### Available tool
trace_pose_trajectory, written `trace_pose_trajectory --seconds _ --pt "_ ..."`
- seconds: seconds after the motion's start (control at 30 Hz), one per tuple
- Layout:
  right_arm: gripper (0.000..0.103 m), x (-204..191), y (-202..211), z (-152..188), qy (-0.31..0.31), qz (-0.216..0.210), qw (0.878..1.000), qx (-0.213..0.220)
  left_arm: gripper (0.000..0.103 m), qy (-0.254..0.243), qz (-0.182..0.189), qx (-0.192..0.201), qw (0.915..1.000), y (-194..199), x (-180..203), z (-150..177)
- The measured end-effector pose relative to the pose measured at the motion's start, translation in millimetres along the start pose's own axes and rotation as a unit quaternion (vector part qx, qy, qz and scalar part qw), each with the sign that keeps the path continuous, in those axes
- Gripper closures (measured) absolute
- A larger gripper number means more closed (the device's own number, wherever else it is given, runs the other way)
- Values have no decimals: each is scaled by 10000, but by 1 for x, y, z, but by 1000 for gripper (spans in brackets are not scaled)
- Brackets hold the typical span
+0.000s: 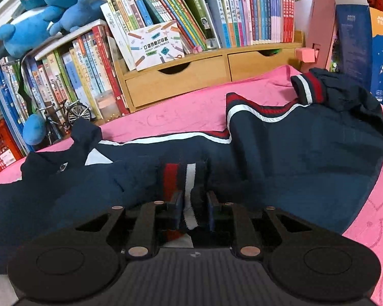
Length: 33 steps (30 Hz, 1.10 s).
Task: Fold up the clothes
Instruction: 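Grasp the other striped cuff with the right gripper, fold it over the jacket body, release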
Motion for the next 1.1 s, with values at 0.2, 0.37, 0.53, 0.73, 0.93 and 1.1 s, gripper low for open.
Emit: trace_pose_trajectory --seconds 0.2,0.37,0.53,0.73,0.93,1.1 --pt "47 9 26 -9 -371 -330 9984 278 17 271 1321 498 9896 38 23 -30" --pt "44 -7 57 -11 31 -773 9946 697 16 -284 1813 639 9809 52 86 -28" --pt "46 -66 41 13 1150 -1353 9834 363 16 -811 1585 179 9839 27 112 -9" --pt "79 -41 7 21 729 -1122 9902 -410 8 -847 1270 152 9882 16 94 2" --pt "67 19 43 3 4 -1438 9895 -174 7 -690 1248 54 9898 14 75 3" --pt "39 89 74 -28 -288 -129 9970 705 6 -800 1247 121 9889 17 77 6"
Point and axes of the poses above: each gripper's, at about its wrist camera, not at the fingertips, and y roughly against the way its jaws point, x to its right, z to its underside, the point moved 3 cm from there along -y, roughly the way its jaws point, and after that the axes turned 1 degree about x, right-handed, at the moved point
